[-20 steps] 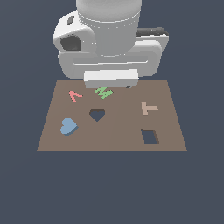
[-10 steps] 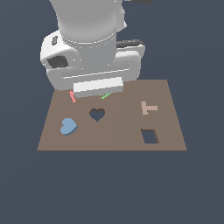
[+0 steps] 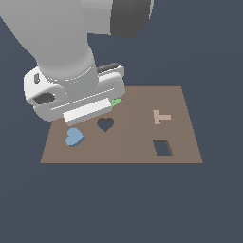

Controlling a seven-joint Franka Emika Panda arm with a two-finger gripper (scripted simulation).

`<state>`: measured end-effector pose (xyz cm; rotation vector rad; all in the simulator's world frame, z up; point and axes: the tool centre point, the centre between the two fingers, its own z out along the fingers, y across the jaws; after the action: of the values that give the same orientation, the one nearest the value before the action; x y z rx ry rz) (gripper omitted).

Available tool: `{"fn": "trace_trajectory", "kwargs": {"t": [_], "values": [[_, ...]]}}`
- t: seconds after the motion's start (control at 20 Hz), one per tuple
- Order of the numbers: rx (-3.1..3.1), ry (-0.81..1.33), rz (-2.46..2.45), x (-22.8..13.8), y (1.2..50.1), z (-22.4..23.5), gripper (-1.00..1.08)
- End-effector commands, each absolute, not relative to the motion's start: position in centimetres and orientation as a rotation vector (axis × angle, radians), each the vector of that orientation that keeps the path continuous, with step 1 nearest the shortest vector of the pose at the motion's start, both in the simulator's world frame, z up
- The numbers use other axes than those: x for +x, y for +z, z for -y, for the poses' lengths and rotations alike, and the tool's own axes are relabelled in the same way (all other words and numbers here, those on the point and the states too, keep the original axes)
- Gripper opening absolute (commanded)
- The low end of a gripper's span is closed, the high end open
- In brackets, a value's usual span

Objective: Insert a designated object into the corresponding slot on a board.

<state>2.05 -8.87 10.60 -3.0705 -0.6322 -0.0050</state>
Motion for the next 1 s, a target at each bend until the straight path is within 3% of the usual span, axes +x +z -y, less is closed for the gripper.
{"fn": "trace_trajectory", "kwargs": {"t": [0.0,0.95], "values": [[-3.049,-0.005,0.732,2.7,9.5,10.2,1.00],[-2.924,0.000,1.149,6.9,5.1,15.3,1.00]]}}
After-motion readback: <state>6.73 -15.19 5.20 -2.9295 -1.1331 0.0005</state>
